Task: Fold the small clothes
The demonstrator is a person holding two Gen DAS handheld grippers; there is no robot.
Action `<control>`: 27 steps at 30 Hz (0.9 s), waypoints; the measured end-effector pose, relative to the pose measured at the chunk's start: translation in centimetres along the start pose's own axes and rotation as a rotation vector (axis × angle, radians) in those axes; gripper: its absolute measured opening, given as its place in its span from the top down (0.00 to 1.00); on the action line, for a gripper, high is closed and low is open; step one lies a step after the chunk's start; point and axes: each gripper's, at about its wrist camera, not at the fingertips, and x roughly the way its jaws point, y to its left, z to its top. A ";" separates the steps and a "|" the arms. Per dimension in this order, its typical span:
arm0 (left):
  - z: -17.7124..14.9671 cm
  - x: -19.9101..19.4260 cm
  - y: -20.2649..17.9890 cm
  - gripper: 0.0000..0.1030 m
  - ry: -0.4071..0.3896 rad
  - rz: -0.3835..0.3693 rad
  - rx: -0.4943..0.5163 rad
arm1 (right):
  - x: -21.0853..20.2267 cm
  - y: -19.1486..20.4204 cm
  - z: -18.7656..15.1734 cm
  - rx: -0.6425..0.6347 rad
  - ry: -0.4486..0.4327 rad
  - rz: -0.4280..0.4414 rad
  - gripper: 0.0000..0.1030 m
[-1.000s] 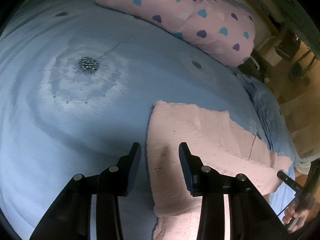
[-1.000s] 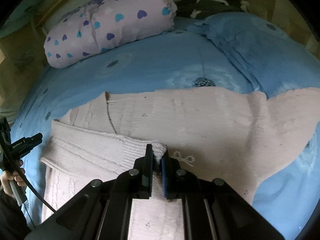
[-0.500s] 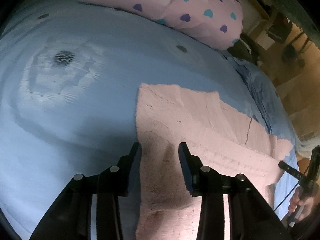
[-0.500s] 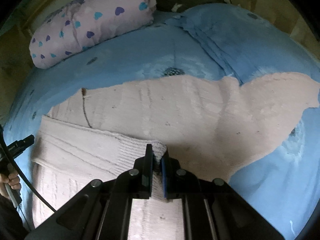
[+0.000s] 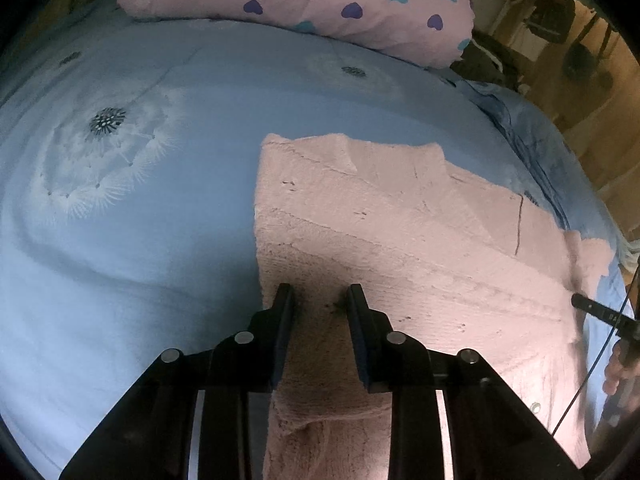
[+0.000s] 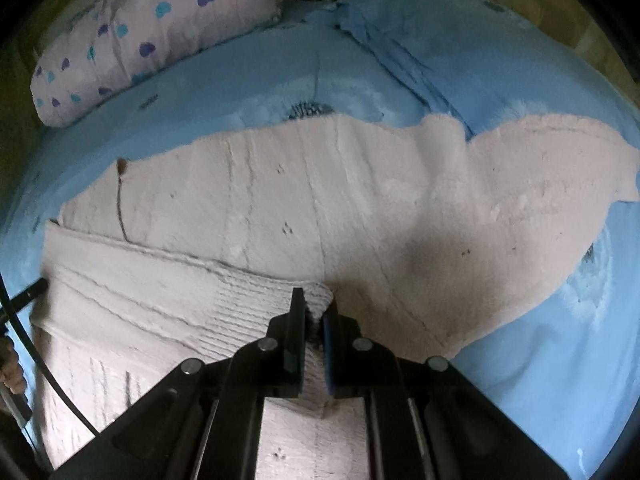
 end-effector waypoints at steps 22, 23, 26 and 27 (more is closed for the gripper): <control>-1.3 0.1 0.3 0.93 -0.042 -0.012 0.027 | -9.2 -29.4 1.3 0.658 -0.357 -0.103 0.65; -1.2 0.2 0.7 0.93 -0.043 -0.031 -0.004 | -9.2 -31.6 0.5 0.717 -0.353 -0.083 0.76; -1.2 0.3 0.9 0.93 -0.047 -0.056 -0.025 | -8.8 -38.7 -2.5 0.891 -0.401 -0.019 0.77; -1.2 0.3 0.7 0.93 -0.050 -0.051 -0.005 | -8.6 -39.6 -2.7 0.899 -0.418 -0.002 0.77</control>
